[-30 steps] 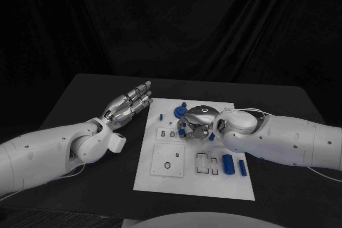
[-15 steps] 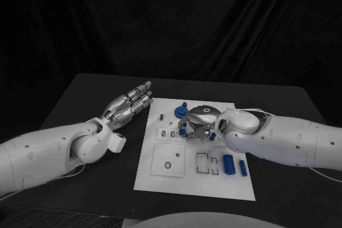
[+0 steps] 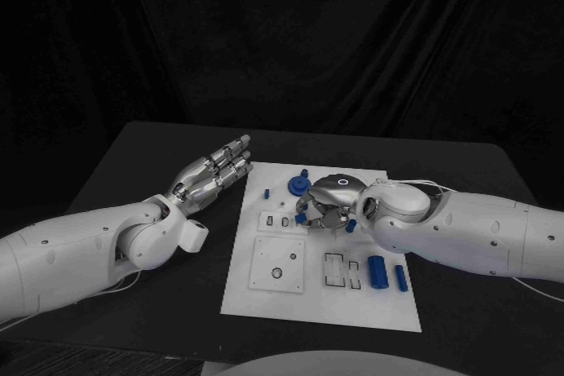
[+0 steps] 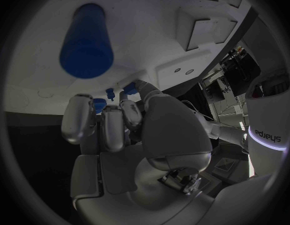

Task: Assemble the parts on the task board

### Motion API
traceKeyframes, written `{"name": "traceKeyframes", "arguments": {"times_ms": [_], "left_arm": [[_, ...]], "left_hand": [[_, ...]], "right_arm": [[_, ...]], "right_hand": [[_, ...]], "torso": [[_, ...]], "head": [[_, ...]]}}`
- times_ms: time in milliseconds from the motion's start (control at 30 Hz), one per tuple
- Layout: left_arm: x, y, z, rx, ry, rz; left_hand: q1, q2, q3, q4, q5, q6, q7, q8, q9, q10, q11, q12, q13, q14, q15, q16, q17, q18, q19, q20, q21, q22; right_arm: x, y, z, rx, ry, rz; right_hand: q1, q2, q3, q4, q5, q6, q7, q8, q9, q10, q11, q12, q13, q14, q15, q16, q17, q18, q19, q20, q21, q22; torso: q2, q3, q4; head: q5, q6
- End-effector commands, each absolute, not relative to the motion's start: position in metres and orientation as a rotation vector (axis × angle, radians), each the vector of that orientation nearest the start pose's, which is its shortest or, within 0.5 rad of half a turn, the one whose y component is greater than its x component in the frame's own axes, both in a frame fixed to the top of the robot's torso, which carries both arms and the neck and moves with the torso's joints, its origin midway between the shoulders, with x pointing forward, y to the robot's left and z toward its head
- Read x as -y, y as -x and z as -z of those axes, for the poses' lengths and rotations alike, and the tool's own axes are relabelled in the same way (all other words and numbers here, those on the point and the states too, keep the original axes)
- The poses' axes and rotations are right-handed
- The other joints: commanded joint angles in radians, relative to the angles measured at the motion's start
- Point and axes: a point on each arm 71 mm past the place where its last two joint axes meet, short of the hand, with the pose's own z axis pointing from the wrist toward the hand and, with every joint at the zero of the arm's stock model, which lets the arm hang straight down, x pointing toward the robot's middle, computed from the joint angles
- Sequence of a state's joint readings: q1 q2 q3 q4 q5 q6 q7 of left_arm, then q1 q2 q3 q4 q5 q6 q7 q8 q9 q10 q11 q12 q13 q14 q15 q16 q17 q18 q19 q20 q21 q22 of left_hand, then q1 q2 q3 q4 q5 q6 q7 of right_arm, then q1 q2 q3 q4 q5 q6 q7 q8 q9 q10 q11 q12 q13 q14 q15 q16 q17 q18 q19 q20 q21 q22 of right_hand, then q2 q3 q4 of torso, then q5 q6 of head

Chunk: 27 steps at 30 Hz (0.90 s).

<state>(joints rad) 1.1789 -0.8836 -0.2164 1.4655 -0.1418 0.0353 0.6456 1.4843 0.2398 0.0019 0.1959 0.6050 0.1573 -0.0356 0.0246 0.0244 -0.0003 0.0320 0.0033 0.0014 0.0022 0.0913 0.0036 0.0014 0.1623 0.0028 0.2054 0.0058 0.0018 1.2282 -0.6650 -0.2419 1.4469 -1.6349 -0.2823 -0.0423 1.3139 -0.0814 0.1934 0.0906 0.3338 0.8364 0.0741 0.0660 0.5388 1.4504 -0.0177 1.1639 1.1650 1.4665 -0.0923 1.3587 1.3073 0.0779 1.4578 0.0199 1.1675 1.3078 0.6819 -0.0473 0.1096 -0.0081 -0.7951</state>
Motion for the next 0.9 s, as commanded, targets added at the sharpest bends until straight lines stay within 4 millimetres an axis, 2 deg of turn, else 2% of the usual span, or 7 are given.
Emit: {"name": "traceKeyframes", "arguments": {"times_ms": [33,333,433,600,800,833,900], "left_arm": [[-0.229,-0.456,0.233,-1.544,0.849,1.826],[-0.228,-0.456,0.234,-1.547,0.849,1.83],[-0.228,-0.456,0.234,-1.547,0.849,1.83],[-0.228,-0.456,0.234,-1.546,0.85,1.829],[-0.228,-0.455,0.233,-1.544,0.841,1.825],[-0.228,-0.455,0.233,-1.546,0.832,1.823],[-0.229,-0.453,0.232,-1.559,0.772,1.806]], "left_hand": [[-0.009,0.0,0.006,0.001,0.006,0.001,0.005,0.004,0.001,0.0,0.009,-0.003,-0.001,-0.002,0.007,-0.004,-0.001,0.017,-0.001,0.008,-0.005,-0.001],[-0.01,0.0,0.01,-0.001,0.005,0.002,0.007,0.004,0.001,0.0,0.009,-0.003,-0.001,-0.002,0.007,-0.004,-0.001,0.017,-0.001,0.009,-0.004,-0.001],[-0.01,0.0,0.01,-0.001,0.005,0.002,0.007,0.004,0.001,0.0,0.009,-0.003,-0.001,-0.002,0.007,-0.004,-0.001,0.017,-0.001,0.009,-0.004,-0.001],[-0.011,0.0,0.011,-0.001,0.005,0.002,0.008,0.004,0.001,0.0,0.008,-0.003,-0.001,-0.002,0.007,-0.004,-0.001,0.017,-0.001,0.009,-0.004,0.0],[-0.011,-0.002,0.012,-0.002,0.006,0.008,0.009,0.005,0.002,0.0,0.008,-0.003,-0.001,-0.002,0.007,-0.004,-0.001,0.017,0.0,0.009,-0.004,0.0],[-0.012,-0.005,0.015,-0.006,0.007,0.011,0.01,0.006,0.002,0.001,0.01,-0.003,-0.001,-0.002,0.01,-0.004,-0.001,0.018,0.002,0.011,-0.003,0.001],[-0.023,-0.01,0.027,-0.011,0.007,0.013,0.004,0.006,0.002,0.037,0.045,0.008,0.011,0.002,0.02,-0.001,0.001,0.019,0.014,0.021,0.006,0.007]], "right_arm": [[0.131,-0.462,0.249,-1.744,0.563,-0.65],[0.13,-0.461,0.249,-1.735,0.564,-0.658],[0.13,-0.461,0.248,-1.723,0.562,-0.665],[0.132,-0.461,0.246,-1.692,0.556,-0.681],[0.136,-0.457,0.239,-1.637,0.537,-0.709],[0.136,-0.456,0.237,-1.631,0.535,-0.712],[0.139,-0.455,0.23,-1.611,0.529,-0.716]], "right_hand": [[0.012,0.001,0.004,-0.011,0.014,0.023,-0.002,0.011,0.003,0.12,-0.006,0.407,0.406,0.061,0.007,-0.006,0.058,-0.003,-0.001,0.007,-0.006,0.164],[0.026,0.009,0.016,-0.034,0.034,0.097,-0.012,0.071,0.054,0.12,-0.014,0.407,0.406,0.06,0.002,-0.012,0.053,-0.002,-0.003,0.003,-0.01,0.163],[0.028,0.014,0.019,-0.041,0.062,0.111,-0.015,0.096,0.08,0.12,-0.017,0.407,0.406,0.06,-0.001,-0.013,0.052,-0.002,-0.003,0.0,-0.011,0.163],[0.029,0.018,0.023,-0.047,0.084,0.123,-0.016,0.118,0.103,0.12,-0.018,0.407,0.406,0.06,-0.002,-0.014,0.051,-0.002,-0.003,-0.002,-0.011,0.163],[0.023,0.018,0.022,-0.044,0.088,0.127,-0.014,0.126,0.112,0.12,-0.017,0.407,0.406,0.06,-0.002,-0.015,0.051,-0.003,-0.001,-0.002,-0.006,0.164],[0.022,0.018,0.022,-0.044,0.09,0.128,-0.014,0.128,0.114,0.12,-0.017,0.407,0.406,0.06,-0.001,-0.015,0.051,-0.003,-0.001,-0.002,-0.005,0.165],[0.021,0.018,0.023,-0.044,0.097,0.127,-0.014,0.13,0.117,0.12,-0.016,0.407,0.406,0.06,-0.001,-0.015,0.051,-0.004,0.0,-0.002,-0.003,0.165]], "torso": [[0.0,0.0001,-0.0002],[0.0,0.0003,0.0007],[0.0,0.0002,0.0006],[0.0,0.0002,0.0008],[0.0,0.0002,0.0008],[0.0,0.0002,0.0008],[0.0,0.0003,0.0009]], "head": [[0.0,0.001],[-0.001,0.0],[0.001,-0.001],[0.001,-0.002],[0.003,-0.001],[0.003,-0.001],[0.004,0.002]]}}
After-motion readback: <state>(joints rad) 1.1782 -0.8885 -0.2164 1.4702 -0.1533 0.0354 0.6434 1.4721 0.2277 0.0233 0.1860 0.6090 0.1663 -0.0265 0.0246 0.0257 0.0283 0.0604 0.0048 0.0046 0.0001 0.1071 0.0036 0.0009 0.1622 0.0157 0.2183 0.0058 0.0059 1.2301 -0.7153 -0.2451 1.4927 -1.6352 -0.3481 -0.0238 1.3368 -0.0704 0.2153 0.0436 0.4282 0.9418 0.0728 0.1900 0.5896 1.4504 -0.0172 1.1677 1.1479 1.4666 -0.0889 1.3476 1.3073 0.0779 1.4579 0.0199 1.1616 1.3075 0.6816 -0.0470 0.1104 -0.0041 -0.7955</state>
